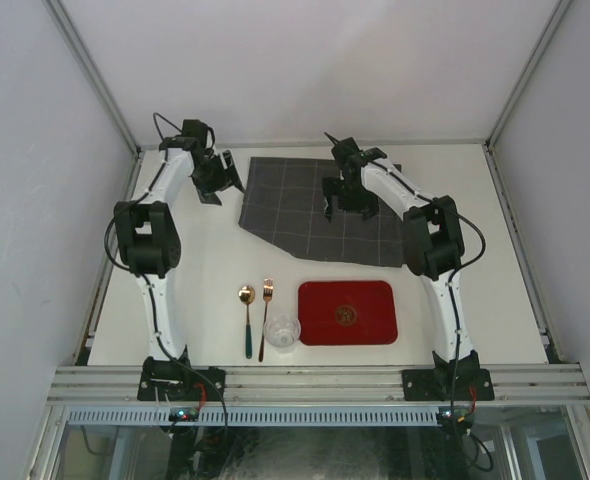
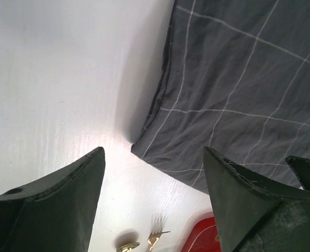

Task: Set the dinner table for one person
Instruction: Flatten out the napkin at the center of the board.

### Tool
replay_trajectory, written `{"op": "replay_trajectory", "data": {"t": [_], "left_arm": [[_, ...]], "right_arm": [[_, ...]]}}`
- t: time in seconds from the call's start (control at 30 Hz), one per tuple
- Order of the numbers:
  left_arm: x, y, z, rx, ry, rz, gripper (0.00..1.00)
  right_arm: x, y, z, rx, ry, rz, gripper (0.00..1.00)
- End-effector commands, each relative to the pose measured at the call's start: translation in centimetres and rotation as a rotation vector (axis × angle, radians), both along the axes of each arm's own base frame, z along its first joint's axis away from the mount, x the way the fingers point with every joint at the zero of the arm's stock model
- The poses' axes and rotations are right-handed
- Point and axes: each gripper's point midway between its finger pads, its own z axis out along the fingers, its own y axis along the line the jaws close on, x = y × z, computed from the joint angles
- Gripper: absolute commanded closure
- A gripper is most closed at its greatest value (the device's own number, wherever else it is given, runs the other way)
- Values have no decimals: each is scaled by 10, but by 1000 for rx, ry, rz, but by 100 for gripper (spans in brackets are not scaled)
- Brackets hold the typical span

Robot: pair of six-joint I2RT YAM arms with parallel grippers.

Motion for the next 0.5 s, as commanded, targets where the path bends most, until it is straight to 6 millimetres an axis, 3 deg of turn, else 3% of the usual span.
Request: {"op": "replay_trajectory", "data": {"t": [0.0,0.47], "left_arm": [[-2,6,24,33,-64,-16,21],[-26,4,-18,24,45,-50,20]], "right_arm": [[0,12,21,32,-59,20,1],[2,13,-4,30,-20,21,1]]}}
